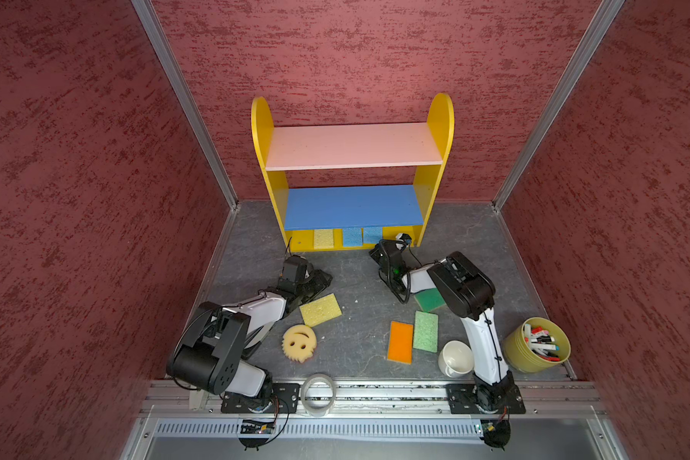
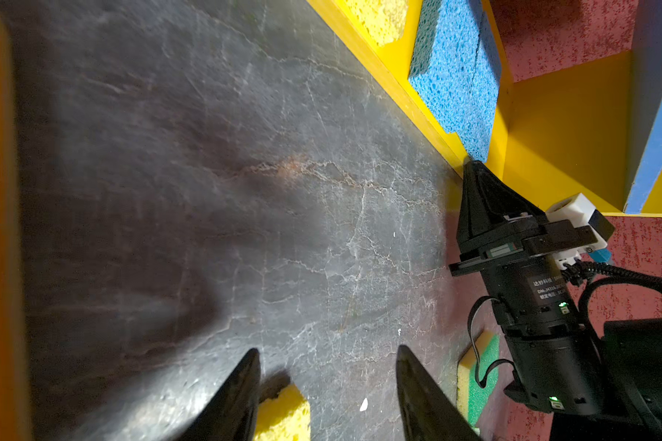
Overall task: Arrange cleaning sponges on a shelf
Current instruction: Move the shelf to the top-center of the table.
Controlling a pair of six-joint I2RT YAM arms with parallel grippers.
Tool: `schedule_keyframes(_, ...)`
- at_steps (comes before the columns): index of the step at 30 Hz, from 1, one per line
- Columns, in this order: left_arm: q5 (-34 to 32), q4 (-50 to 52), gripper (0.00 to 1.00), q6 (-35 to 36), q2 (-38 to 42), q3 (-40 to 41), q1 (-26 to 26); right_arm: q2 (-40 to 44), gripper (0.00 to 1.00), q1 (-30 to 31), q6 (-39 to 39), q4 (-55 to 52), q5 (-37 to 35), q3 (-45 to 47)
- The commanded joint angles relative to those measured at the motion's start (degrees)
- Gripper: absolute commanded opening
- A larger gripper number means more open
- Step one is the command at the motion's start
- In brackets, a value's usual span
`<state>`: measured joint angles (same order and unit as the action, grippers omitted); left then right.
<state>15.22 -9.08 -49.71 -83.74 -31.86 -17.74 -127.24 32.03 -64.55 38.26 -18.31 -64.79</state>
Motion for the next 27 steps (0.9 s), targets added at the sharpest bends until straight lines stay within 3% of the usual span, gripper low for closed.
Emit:
schedule_keyframes(1,0.6,-0.8,0.56,-0.36,-0.72,-0.03,0.44,2.29,0.0,-1.25,-3.73,-2.06,-2.61,2.63)
schedule_keyframes(4,0.53,-0.8,0.56,-0.48,-0.61,0.24,0.42,3.11,0.0,-1.73,-3.29,-1.57,-2.17,3.7)
schedule_keyframes(8,0.35,-0.68,0.56,-0.12,-0.63,0.29,0.44,4.19,0.0,-1.8,1.88,-5.27,1.05,1.73)
schedule_keyframes(16,-3.58,1.75,0.57,2.89,1.07,-0.99,-0.84,9.55,0.0,-1.89,10.66,-9.33,7.35,6.33)
schedule_keyframes(24,-15.54,3.28,0.54,12.08,1.28,-8.5,-10.99,20.39,0.0,-1.89,18.6,-14.56,10.9,14.0)
schedule_keyframes(27,-20.35,0.49,0.59,17.11,-1.59,-11.34,-14.83,26.33,0.0,-1.92,20.44,-19.55,12.48,16.74)
